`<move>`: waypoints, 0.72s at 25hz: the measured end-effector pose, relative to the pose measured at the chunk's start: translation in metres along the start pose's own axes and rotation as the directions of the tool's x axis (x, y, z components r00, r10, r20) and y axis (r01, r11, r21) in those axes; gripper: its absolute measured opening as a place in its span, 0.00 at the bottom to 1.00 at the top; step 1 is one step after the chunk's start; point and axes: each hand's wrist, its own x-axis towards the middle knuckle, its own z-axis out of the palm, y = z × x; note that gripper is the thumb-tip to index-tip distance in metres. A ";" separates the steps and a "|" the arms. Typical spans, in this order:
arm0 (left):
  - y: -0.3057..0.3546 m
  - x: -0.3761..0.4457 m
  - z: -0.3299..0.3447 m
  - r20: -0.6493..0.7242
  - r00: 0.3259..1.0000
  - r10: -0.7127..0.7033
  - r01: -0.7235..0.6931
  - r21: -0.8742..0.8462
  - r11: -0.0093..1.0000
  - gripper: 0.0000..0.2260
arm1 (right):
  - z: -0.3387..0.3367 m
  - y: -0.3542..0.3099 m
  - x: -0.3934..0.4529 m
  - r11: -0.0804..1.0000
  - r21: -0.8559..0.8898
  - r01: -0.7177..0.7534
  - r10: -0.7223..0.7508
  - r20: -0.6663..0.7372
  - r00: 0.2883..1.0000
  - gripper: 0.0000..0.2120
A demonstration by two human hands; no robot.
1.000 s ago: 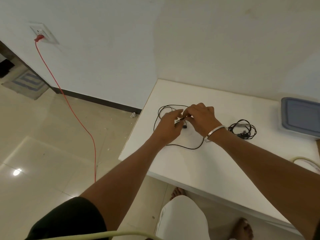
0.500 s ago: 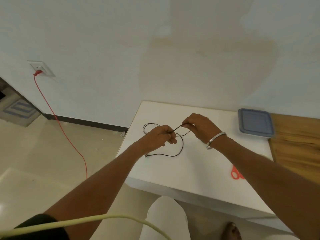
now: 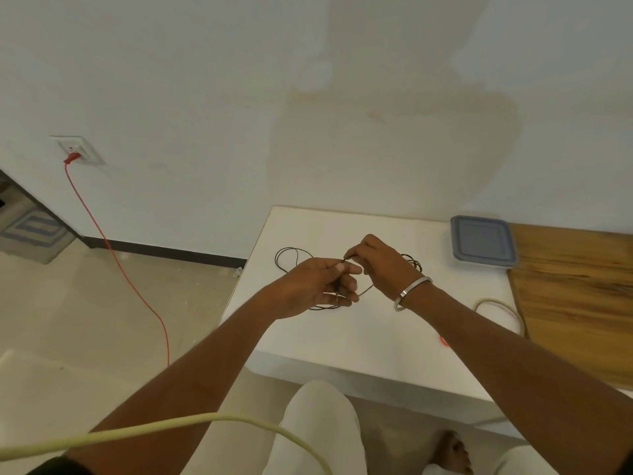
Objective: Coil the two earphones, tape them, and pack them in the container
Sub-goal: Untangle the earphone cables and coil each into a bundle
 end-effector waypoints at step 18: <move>-0.002 0.019 0.011 -0.338 0.936 0.098 0.181 0.702 0.688 0.16 | 0.019 -0.025 0.010 0.834 0.390 -0.391 0.432 -0.020 0.902 0.10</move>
